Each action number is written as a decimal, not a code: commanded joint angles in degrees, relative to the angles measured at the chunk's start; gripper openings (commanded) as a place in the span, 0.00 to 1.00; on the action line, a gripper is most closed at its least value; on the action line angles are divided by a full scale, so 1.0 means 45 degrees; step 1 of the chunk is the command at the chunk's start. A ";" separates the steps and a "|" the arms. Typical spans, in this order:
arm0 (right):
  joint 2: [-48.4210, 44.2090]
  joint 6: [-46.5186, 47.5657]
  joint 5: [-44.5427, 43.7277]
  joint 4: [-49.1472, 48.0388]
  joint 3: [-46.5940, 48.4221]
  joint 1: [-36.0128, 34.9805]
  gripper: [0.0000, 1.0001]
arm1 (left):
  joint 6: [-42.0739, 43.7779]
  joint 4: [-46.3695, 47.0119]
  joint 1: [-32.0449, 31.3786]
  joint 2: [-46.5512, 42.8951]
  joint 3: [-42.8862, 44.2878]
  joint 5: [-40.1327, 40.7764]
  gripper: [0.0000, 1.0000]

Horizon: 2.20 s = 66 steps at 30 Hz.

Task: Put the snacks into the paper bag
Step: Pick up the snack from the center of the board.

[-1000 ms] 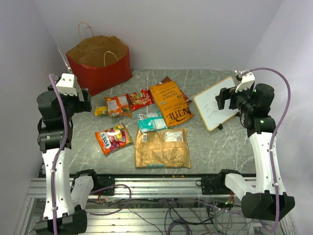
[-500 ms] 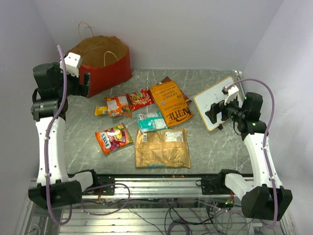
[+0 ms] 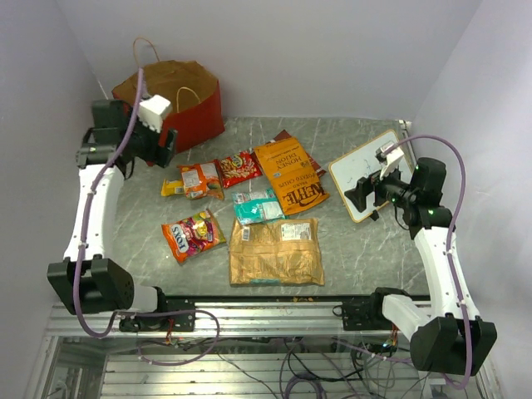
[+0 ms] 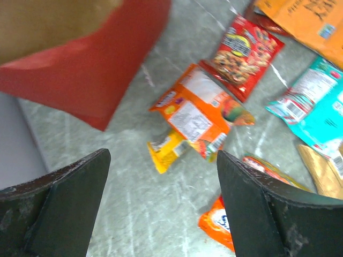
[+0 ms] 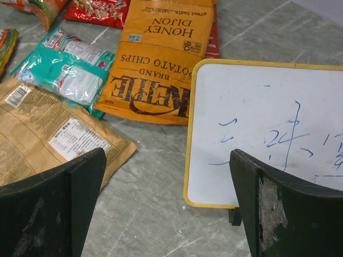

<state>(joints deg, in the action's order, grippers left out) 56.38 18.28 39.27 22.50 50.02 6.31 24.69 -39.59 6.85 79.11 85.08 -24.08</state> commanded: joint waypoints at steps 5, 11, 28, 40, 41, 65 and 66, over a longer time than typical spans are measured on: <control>-0.0219 0.0098 0.0428 -0.0212 -0.0474 0.0002 1.00 | -0.0684 0.1694 -0.2239 -0.0084 -0.3035 0.0583 0.86; -0.0228 0.0099 0.0824 -0.0242 -0.0620 -0.0006 1.00 | -0.1070 0.2753 -0.4278 0.0115 -0.4079 0.0326 0.85; -0.0757 0.0748 0.1532 -0.0166 -0.1046 -0.0014 1.00 | 0.3120 0.1466 -1.0264 0.3774 -0.2821 -0.3171 0.84; -0.0623 0.0434 0.0985 -0.0413 -0.1075 0.0117 1.00 | 0.4288 0.0146 -1.1226 0.8588 0.1055 -0.4452 0.82; -0.0616 0.0449 0.0965 -0.0421 -0.1086 0.0131 1.00 | 0.4339 0.0100 -1.1256 0.8772 0.1265 -0.4464 0.82; -0.0594 0.0639 0.0825 -0.0407 -0.1130 0.0337 1.00 | 0.4987 0.0172 -1.1261 0.9485 0.0647 -0.4270 0.36; -0.0598 0.0643 0.0818 -0.0420 -0.1156 0.0337 1.00 | 0.4983 0.0259 -1.1263 0.9355 0.0603 -0.4192 0.32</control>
<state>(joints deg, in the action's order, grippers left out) 53.89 20.64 43.29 21.93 45.52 7.33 45.28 -38.74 -43.18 122.96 90.28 -43.31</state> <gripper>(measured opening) 0.999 0.397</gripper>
